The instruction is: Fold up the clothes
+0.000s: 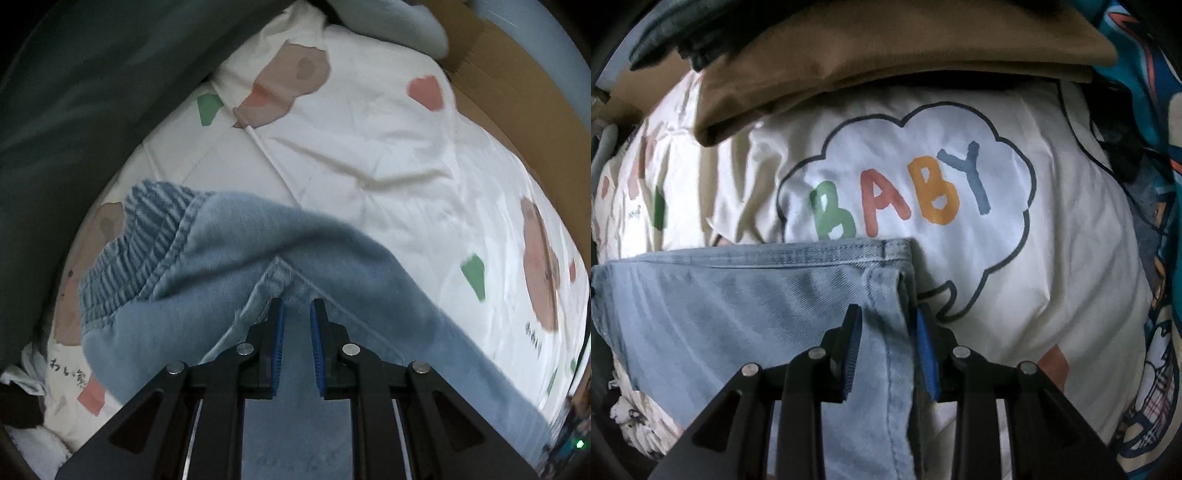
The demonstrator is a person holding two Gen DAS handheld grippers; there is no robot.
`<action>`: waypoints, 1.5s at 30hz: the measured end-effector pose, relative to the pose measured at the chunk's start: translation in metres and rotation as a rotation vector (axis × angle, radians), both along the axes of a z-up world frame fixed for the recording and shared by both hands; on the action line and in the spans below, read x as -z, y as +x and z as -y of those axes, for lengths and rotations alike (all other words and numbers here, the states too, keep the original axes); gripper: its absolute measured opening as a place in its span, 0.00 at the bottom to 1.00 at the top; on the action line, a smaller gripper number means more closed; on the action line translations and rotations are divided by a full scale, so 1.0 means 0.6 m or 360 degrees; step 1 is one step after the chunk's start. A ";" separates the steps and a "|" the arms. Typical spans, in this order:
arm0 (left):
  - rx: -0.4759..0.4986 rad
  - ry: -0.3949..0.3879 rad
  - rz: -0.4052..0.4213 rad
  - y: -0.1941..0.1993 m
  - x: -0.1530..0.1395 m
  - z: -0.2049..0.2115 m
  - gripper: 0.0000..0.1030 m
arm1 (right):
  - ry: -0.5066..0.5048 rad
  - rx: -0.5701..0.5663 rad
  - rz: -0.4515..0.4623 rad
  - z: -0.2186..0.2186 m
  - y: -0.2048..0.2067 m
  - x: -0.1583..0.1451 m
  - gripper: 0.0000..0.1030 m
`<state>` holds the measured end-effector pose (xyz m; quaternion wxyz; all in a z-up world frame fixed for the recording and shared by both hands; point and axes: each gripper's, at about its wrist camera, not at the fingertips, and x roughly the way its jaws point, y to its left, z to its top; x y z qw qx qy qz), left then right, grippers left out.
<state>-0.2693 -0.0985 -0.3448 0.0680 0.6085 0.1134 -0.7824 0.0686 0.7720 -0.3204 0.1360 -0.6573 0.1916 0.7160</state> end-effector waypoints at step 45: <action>-0.0130 -0.0019 0.0159 -0.042 0.066 0.021 0.13 | 0.0198 0.0010 0.0067 0.003 -0.110 0.018 0.18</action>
